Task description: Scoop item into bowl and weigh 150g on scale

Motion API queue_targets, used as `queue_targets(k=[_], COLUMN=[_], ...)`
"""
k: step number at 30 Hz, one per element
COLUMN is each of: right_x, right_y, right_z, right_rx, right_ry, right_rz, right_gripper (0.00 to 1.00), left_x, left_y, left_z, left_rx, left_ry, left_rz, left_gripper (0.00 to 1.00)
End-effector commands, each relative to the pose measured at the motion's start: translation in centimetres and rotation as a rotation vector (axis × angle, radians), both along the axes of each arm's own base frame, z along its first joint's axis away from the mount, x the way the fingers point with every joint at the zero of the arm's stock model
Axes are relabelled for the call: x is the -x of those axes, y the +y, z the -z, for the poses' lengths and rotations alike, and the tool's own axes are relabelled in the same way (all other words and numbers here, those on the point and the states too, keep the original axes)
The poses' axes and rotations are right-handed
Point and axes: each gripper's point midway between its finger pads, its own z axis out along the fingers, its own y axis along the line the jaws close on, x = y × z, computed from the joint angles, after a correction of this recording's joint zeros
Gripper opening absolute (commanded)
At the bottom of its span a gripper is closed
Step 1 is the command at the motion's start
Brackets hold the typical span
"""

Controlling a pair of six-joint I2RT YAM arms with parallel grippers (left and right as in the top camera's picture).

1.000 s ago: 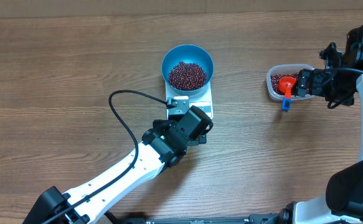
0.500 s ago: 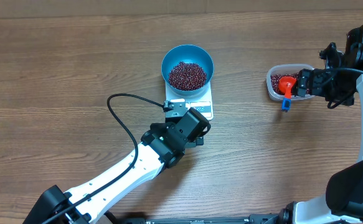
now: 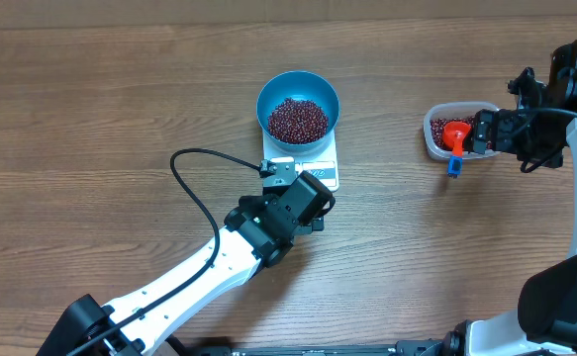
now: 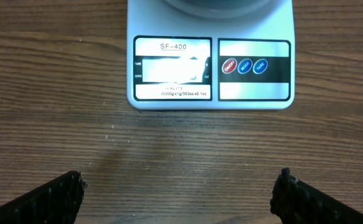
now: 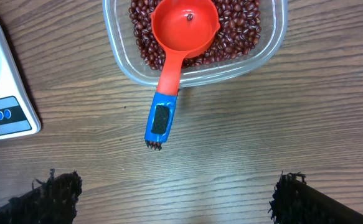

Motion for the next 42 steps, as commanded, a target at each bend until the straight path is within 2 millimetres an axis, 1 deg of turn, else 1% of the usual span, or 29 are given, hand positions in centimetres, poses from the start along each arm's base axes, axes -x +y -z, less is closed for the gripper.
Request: queue_targets(k=[1,9,18,22,29,32,35,39,42], right_x=[-0.4,-0.4,-0.4,-0.4,-0.4,-0.4,-0.4,-0.4,-0.4], right_y=[-0.2,-0.2,-0.2,-0.2,-0.1,-0.2,-0.2,-0.2,-0.2], right_z=[-1.3,-1.3,-1.3,-1.3,-1.3,-1.3,-1.3,-1.3,-1.3], right_rx=[0.019,0.019,0.019,0.019,0.019,0.019,0.019,0.019,0.019], right_ry=[-0.045,-0.045,-0.045,-0.045,-0.045,-0.045,-0.045,-0.045,-0.045], right_rz=[-0.004,-0.004,-0.004,-0.004,-0.004,-0.004,-0.004,-0.004,-0.004], right_gripper=[1.0,1.0,1.0,1.0,1.0,1.0,1.0,1.0,1.0], left_x=[-0.1,-0.1,-0.2,-0.2,0.0,0.1,0.3,0.5,1.0], left_y=[0.6,0.6,0.4,0.3,0.2,0.9,1.7,3.1,4.7], left_z=[0.5,0.5,-0.4,-1.4,-4.5,-5.5,-5.8,-5.2,-4.7], left_rx=[-0.011,-0.011,0.02,0.035,0.051,0.061,0.099,0.211,0.304], left_ry=[0.003,0.003,-0.021,-0.041,-0.112,-0.143,-0.166,-0.203,-0.24], left_rz=[-0.033,-0.033,-0.032,-0.025,0.075,0.083,0.094,0.102,0.088], left_gripper=[1.0,1.0,1.0,1.0,1.0,0.99,0.99,1.0,1.0])
